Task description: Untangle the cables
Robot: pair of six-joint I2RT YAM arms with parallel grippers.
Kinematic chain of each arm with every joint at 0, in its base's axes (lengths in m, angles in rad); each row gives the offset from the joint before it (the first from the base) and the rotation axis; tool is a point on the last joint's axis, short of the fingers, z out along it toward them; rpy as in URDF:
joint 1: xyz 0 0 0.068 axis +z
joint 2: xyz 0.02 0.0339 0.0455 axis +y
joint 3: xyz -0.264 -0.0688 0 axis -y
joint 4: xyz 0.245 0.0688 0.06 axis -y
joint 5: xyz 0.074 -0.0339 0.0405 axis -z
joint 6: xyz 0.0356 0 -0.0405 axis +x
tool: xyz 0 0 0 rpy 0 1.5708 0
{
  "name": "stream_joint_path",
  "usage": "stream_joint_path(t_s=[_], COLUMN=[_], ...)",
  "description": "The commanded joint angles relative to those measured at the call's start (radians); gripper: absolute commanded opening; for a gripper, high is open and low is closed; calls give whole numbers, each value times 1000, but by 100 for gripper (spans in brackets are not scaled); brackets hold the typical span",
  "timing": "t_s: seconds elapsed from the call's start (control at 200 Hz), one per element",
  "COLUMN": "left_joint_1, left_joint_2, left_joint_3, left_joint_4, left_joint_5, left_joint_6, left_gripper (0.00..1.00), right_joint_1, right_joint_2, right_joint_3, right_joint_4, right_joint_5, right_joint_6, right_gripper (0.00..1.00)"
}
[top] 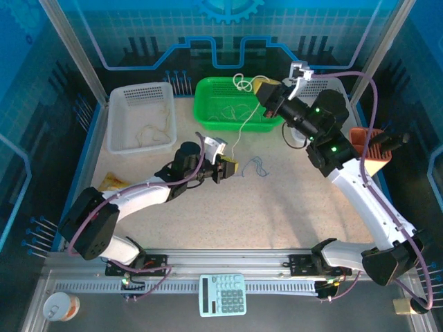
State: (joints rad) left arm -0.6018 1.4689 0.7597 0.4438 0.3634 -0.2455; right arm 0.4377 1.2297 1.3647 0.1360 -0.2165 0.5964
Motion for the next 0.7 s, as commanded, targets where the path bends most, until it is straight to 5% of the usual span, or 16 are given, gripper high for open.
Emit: stream_joint_path(t_s=[0.0,0.49,0.69], left_joint_1=[-6,-5,-2], left_joint_2=[28,15,-64], left_joint_3=[-37,-97,-92], left_joint_4=[57,70,14], left_joint_5=[29,9,-93], left_joint_6=[-34,-44,-47], left_gripper=[26,27,42], right_joint_1=[-25,-54,-50], right_joint_2=[-21,54,132], right_joint_3=[55,123,116], right_joint_4=[53,55,83], right_joint_5=[13,46,110], right_joint_6=[17,-2,5], right_gripper=[0,0,0])
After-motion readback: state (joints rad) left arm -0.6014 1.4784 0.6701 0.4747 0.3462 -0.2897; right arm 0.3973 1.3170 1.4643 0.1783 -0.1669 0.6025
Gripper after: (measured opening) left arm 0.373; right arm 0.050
